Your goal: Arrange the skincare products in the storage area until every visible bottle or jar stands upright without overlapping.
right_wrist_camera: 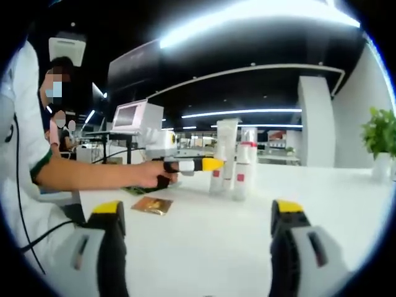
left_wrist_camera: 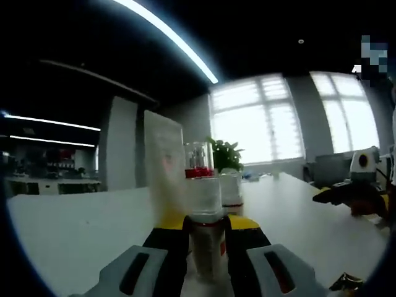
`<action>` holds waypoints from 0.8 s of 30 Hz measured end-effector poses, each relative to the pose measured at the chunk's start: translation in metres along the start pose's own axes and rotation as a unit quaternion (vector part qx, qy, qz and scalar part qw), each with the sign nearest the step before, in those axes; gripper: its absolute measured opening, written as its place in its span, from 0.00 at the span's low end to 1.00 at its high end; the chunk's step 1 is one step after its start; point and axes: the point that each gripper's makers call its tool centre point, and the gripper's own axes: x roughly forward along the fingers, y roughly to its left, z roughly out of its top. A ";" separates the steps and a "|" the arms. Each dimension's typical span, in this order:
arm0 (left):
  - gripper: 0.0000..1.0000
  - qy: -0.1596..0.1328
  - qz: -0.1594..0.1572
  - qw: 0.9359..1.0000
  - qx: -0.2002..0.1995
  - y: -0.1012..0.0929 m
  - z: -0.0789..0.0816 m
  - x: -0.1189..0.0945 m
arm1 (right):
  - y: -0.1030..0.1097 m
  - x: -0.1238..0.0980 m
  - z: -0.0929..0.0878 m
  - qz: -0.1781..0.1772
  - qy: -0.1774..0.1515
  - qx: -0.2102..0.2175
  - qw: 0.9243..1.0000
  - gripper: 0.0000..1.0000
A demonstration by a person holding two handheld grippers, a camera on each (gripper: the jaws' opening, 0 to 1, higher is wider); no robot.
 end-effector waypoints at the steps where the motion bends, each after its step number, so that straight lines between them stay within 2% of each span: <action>1: 0.22 0.000 0.001 1.000 -0.001 0.000 -0.001 0.000 | 0.000 0.000 0.000 0.000 0.000 0.000 1.000 0.99; 8: 0.22 0.000 0.003 1.000 -0.006 0.002 0.000 0.001 | 0.000 0.000 -0.001 0.000 0.001 0.000 1.000 0.99; 14: 0.22 0.001 0.002 1.000 -0.026 0.014 0.001 -0.001 | 0.000 0.000 -0.001 0.001 0.002 0.000 1.000 0.99; 24: 0.22 0.005 -0.006 0.999 -0.033 0.012 0.001 -0.002 | 0.001 0.000 -0.001 0.007 0.002 0.006 1.000 0.98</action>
